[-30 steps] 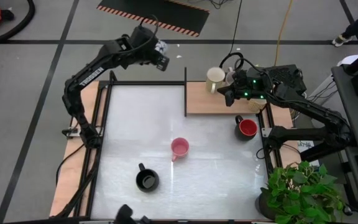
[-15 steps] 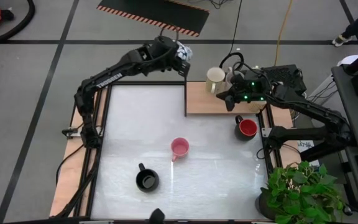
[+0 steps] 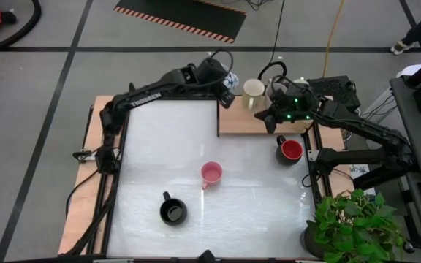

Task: Place coffee mugs
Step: Put the blue patterned mug on the shelf

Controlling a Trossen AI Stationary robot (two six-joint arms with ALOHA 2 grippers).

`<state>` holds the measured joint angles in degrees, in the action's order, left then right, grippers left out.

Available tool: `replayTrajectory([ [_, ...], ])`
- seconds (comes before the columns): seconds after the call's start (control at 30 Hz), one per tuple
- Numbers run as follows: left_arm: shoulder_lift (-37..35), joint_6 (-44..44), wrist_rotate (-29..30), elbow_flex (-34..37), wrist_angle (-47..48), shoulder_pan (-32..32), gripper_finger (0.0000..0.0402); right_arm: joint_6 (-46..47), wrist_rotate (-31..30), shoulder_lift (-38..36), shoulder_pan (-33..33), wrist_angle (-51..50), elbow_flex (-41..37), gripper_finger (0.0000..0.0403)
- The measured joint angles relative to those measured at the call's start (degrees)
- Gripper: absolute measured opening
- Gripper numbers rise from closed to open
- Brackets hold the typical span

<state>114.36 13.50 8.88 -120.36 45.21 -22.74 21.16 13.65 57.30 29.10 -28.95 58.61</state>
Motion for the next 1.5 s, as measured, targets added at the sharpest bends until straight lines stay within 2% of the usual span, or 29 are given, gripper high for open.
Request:
replayTrajectory([
  [0.17, 0.99, 5.7, -2.05, 0.0, -1.14, 0.35, 0.0022, 0.0, 0.0, 0.0, -0.02, -0.7, 0.0, 0.0],
  [0.3, 0.95, 9.34, -2.02, -0.24, -6.68, -0.05, 0.0022, -0.01, 0.0, 0.0, 0.0, -0.73, 0.0, 0.0],
  [0.43, 1.01, 14.02, -2.25, -5.03, -7.72, -2.68, 0.0022, 0.2, 0.02, 0.0, 0.0, -1.17, 0.0, 0.0],
  [0.6, 2.65, 15.56, -1.6, -11.23, -10.53, -7.71, 0.0022, 0.42, 0.02, -0.02, 0.0, -1.53, 0.01, 0.0],
  [0.67, 4.23, 16.25, -3.4, -12.79, -11.44, -10.28, 0.0022, 0.42, 0.03, -0.02, 0.02, -1.77, 0.01, 0.0],
  [0.83, 8.81, 20.97, -12.61, -13.99, -9.59, -14.58, 0.0022, 0.62, 0.02, -0.02, 0.04, -1.83, 0.02, 0.0],
  [1.0, 10.79, 20.68, -16.88, -14.01, -8.39, -13.49, 0.0022, 0.66, 0.06, -0.02, 0.04, -3.14, 0.02, 0.0],
  [1.3, 11.09, 16.45, -12.92, -13.09, 2.11, -11.11, 0.0022, 0.37, 0.02, -0.04, 0.04, -4.55, 0.02, 0.0],
  [1.5, 11.09, 16.84, -13.62, -13.07, 1.99, -9.83, 0.0022, -1.6, -1.73, -0.04, 0.04, -4.44, 0.02, 0.0],
])
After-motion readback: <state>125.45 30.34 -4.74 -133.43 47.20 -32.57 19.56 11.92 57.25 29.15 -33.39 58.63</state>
